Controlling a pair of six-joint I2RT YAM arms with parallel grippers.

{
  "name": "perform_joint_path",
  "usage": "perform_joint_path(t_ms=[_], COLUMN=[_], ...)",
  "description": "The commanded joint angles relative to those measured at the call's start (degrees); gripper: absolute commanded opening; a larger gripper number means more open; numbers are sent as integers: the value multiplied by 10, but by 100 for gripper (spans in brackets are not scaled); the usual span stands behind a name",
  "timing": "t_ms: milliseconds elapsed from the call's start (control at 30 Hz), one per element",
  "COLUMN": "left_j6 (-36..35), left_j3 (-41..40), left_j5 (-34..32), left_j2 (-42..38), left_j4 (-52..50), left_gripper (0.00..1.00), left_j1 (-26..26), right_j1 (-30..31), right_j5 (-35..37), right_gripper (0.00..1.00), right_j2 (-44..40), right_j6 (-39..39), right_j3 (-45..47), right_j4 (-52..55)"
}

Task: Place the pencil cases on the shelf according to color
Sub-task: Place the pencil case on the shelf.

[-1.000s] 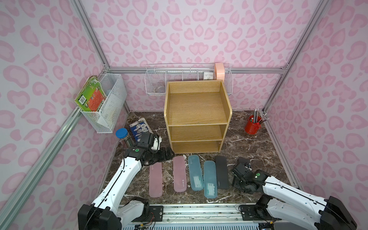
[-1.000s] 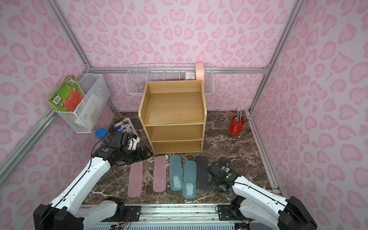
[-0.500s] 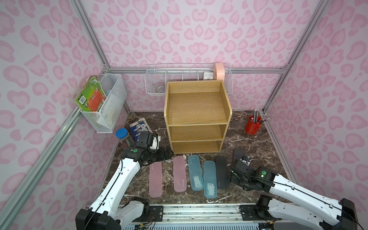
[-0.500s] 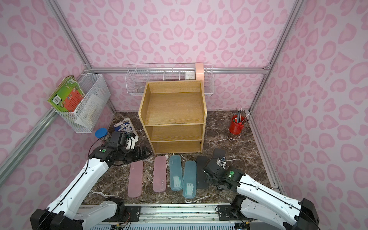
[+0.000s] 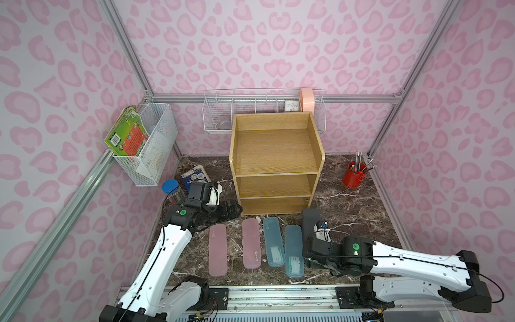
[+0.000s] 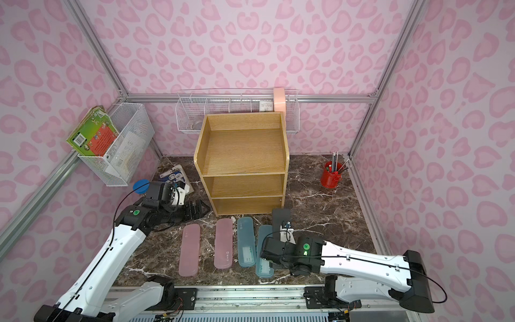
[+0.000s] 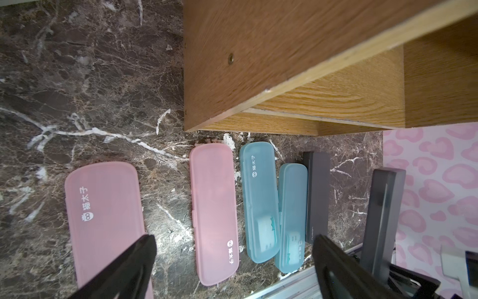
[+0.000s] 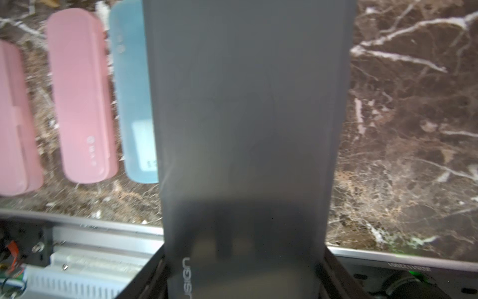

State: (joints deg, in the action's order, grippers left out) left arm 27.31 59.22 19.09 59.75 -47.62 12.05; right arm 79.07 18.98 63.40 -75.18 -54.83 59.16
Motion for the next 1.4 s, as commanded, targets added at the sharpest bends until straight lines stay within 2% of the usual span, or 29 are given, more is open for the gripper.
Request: perform_joint_path(t_ms=[0,167,500,700,800,1000,1167,1233,1367], left_j6=[8,8,3,-5,-13,-24,-40,-46,-60], left_j3=[10,28,52,85,106,147,173,175,180], left_j5=[3,3,-4,-12,-12,-11,-17,-25,-40], left_j2=[-4,-8,-11,9,28,73,98,100,103], left_j4=[-16,-26,-27,-22,-15,8,22,33,40], left_gripper=[99,99,99,99,99,99,99,99,99], left_j1=[-1,0,0,0,0,0,-1,0,0], right_j1=[34,64,80,76,17,-155,-286,-326,-380], right_j5=[39,69,123,208,200,101,-9,-50,-83], right_gripper=[48,45,42,40,38,38,39,39,39], right_j2=[18,26,-27,-48,-64,-64,-4,30,97], right_j6=[5,21,81,129,195,338,415,436,461], right_j3=[-35,-84,-140,-188,-209,-271,-334,-360,-425], right_j4=[3,3,-25,-34,-70,-132,-135,-132,-123])
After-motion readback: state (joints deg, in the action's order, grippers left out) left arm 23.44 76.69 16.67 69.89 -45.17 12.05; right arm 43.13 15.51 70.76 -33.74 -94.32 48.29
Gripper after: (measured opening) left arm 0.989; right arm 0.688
